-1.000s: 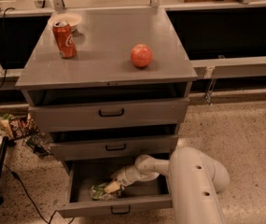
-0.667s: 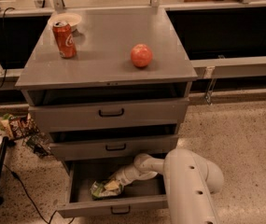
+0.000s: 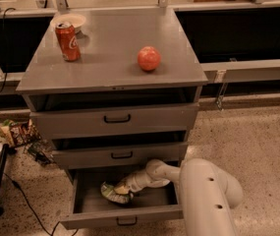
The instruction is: Pick green jalapeno chip bag from bottom drawer and place on counter
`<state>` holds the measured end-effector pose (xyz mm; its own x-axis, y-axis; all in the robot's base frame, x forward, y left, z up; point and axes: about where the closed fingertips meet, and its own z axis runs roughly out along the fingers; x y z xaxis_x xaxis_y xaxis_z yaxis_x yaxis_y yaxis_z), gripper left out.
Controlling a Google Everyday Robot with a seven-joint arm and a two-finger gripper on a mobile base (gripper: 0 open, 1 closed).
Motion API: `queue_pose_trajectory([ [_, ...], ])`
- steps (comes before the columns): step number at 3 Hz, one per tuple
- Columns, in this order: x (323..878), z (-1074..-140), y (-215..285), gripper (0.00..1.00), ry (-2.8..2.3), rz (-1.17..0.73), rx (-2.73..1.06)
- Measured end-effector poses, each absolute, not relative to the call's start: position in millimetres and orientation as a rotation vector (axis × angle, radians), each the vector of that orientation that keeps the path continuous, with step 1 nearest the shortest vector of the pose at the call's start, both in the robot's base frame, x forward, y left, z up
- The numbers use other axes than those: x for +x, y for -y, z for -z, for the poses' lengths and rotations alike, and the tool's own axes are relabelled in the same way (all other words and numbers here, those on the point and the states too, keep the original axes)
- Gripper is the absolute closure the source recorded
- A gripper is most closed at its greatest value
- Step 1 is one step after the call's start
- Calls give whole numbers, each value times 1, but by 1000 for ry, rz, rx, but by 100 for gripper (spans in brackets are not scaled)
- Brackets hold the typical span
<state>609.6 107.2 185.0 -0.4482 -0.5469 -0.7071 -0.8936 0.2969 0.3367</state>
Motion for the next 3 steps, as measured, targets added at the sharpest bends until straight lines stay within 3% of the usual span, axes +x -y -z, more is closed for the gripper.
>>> queue_pose_trajectory([
  [1,610,-213,-71,100,-2094,-934,-1189],
  [2,594,-238,-4,100,-2124,-801,-1034],
  [3,531,-280,62,100,-2097,-704,-1016],
])
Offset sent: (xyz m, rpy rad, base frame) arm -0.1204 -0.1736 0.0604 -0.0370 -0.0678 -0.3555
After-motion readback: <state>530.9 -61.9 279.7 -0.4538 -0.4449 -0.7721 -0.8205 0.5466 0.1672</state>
